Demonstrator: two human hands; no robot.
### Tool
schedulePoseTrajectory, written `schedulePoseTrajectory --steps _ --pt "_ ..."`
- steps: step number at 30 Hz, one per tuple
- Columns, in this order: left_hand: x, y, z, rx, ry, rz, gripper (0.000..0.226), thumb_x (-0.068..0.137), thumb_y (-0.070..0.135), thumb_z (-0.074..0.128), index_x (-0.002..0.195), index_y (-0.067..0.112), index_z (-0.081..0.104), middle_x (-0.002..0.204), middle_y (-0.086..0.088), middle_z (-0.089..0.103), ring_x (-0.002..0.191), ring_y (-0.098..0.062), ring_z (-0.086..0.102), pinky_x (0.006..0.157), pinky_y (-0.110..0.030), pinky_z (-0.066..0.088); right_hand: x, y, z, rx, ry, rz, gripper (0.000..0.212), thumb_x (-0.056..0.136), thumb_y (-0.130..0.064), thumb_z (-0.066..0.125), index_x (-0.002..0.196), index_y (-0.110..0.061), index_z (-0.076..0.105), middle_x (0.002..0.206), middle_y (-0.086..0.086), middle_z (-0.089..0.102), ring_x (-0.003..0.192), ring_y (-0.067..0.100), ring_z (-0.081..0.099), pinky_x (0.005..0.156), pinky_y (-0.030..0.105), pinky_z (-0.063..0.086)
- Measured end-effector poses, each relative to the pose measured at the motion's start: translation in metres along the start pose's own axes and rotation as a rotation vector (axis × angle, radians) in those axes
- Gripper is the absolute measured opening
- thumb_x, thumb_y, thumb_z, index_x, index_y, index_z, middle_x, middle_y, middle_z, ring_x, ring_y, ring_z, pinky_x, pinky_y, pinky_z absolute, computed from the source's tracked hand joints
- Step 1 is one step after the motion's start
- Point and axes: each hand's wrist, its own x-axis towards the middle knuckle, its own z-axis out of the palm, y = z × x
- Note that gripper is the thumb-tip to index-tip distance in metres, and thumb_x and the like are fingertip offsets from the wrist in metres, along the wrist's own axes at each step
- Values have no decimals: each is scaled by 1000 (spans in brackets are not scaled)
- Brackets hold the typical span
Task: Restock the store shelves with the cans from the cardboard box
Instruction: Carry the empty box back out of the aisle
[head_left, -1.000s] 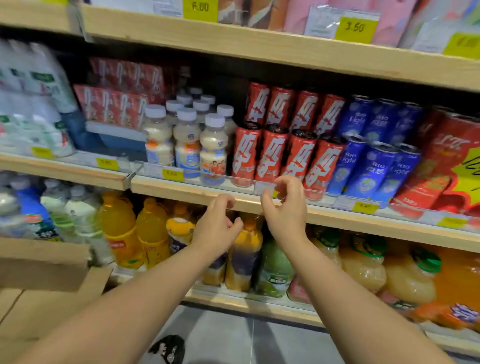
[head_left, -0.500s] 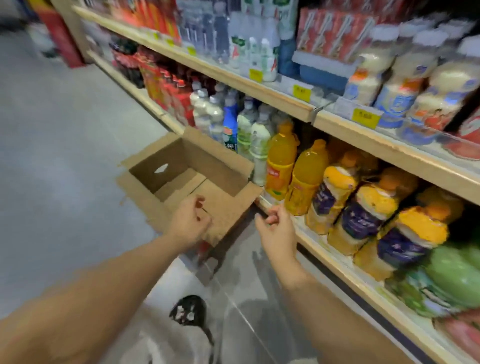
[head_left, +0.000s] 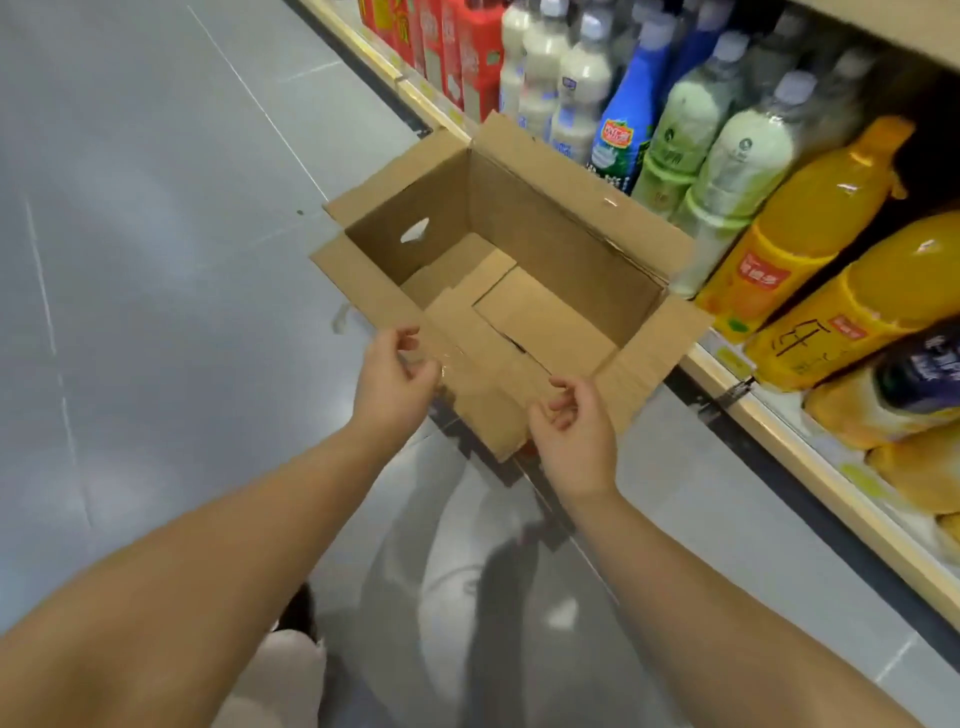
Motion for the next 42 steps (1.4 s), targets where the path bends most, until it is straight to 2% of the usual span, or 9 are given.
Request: schedulePoseTrajectory --steps 6,11,16,21,27,31,36,39,42 --pt "50 -6 -43 91 -311 16 55 77 26 70 125 20 45 109 7 51 92 -10 53 76 -22 44 19 -43 55 -97 -11 211 53 86 -29 62 136 -27 45 120 2 53 96 18 58 83 32 48" --pt "113 32 -76 105 -390 -55 36 75 29 67 102 39 44 90 25 45 81 0 52 55 -8 40 28 -93 50 -207 -4 377 56 87 -30 62 140 -25 43 121 8 53 102 24 56 93 37 47" --pt "176 69 -91 238 -497 -83 49 78 39 62 121 27 43 89 25 43 91 -16 53 81 -33 47 33 -122 28 -228 90 580 56 91 -27 56 143 -29 37 135 7 47 119 26 50 101 43 43" --pt "220 50 -101 540 -522 23 53 86 32 51 136 24 37 131 -4 49 119 -29 46 95 -36 40 46 -106 22 -192 203 706 57 94 -26 53 146 -29 31 149 6 35 135 25 36 111 42 32" --pt "276 21 -71 532 -329 14 44 98 24 35 141 13 36 143 -21 36 130 -37 34 111 -45 25 75 -73 24 -154 420 775 51 96 -25 44 145 -30 31 151 2 34 137 22 32 114 39 26" --pt "322 -1 -52 667 -367 68 49 95 25 38 144 18 31 139 -19 39 127 -36 36 108 -47 30 97 -49 28 -17 540 913 52 96 -32 44 144 -42 27 150 0 35 136 22 35 113 44 29" --pt "368 -31 -28 697 -526 -198 65 94 39 42 148 34 6 151 -10 28 135 -36 31 110 -51 27 113 -24 41 -40 599 1008 55 97 -42 36 147 -44 12 152 -6 33 136 26 34 111 39 27" --pt "386 -39 -21 703 -557 -38 61 94 47 35 147 34 7 145 -16 34 129 -40 37 106 -54 32 108 -13 52 -157 607 1092 53 94 -57 27 144 -51 8 148 1 39 129 32 40 107 53 33" --pt "396 -42 -20 810 -560 118 57 94 49 32 146 38 10 141 -18 38 126 -40 40 105 -55 30 98 -9 73 -126 619 1069 55 96 -51 32 146 -47 10 144 1 39 109 17 44 97 34 35"
